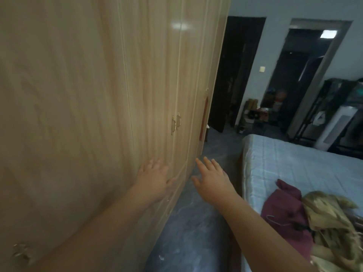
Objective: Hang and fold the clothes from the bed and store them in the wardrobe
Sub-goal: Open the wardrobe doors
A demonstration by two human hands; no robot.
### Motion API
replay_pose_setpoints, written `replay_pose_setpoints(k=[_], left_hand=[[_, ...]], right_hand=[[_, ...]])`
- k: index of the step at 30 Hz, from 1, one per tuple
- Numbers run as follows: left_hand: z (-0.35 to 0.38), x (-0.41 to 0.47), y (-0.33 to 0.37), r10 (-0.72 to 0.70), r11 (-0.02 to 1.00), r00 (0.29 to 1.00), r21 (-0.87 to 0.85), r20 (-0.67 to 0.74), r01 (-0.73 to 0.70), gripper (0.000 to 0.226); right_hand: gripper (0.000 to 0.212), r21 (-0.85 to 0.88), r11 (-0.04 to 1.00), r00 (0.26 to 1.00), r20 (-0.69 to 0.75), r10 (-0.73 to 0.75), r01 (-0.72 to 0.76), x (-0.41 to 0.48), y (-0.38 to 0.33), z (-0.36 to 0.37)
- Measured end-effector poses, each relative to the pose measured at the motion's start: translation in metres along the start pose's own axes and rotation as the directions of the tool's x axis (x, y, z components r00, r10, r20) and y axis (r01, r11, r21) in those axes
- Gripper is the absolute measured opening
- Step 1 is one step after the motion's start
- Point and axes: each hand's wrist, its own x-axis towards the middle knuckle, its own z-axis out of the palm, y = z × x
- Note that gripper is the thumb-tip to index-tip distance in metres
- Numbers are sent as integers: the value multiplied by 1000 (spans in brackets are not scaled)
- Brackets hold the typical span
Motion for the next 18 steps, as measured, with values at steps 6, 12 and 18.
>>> replay_pose_setpoints(k=[6,12,18], left_hand=[[1,17,-28,-136,991,991,3,-6,136,68],[0,-14,-34,-313,949,947,23,-69,315,68],[4,-90,-15,-634,772,770,-1,-71,636,70]], right_hand=[[66,25,986,984,54,-167,166,55,-32,10],[66,48,919,916,77,-395,392,82,-50,23],[65,131,745,737,116,-666,654,61,-71,35]])
